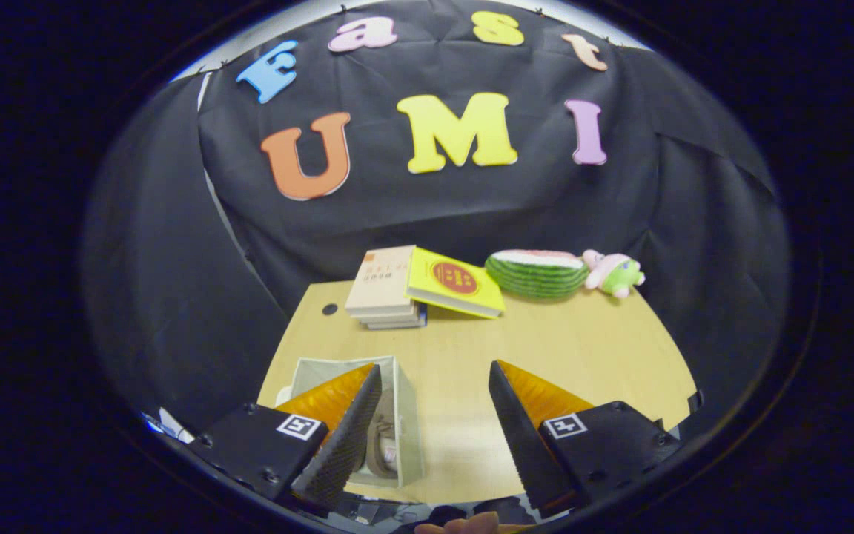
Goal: Open the storage box then place both shoes into the box .Put the left shoe in first, then the right shoe, with the right side of both shoes facing outward in a uniform manner.
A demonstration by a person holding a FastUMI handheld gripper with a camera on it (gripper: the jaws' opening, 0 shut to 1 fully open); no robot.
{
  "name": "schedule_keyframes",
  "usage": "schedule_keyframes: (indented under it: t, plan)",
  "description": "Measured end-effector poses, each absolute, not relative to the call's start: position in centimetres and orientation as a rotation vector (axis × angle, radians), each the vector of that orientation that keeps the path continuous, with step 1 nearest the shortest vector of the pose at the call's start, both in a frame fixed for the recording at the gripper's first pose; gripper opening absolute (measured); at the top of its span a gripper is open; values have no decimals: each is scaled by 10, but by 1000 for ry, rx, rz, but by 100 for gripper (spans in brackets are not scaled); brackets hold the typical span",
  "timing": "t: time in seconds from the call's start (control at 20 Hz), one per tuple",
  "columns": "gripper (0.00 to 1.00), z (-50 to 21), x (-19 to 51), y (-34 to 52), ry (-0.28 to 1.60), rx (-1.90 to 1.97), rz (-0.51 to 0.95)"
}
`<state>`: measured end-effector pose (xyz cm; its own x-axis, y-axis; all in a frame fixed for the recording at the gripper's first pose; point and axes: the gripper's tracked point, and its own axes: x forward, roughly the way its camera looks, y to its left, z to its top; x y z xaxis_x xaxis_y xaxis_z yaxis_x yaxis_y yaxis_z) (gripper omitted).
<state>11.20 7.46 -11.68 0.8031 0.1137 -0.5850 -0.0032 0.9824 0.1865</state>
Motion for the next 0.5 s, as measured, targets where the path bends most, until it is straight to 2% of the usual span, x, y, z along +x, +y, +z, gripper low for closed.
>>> schedule_keyframes:
  t: [0.1, 0.2, 0.5]
  plan:
    - [95, -91, 107, 61, 533, 178, 36]
    - [100, -73, 101, 48, 453, 169, 8]
    - [100, -53, 70, 20, 330, 162, -35]
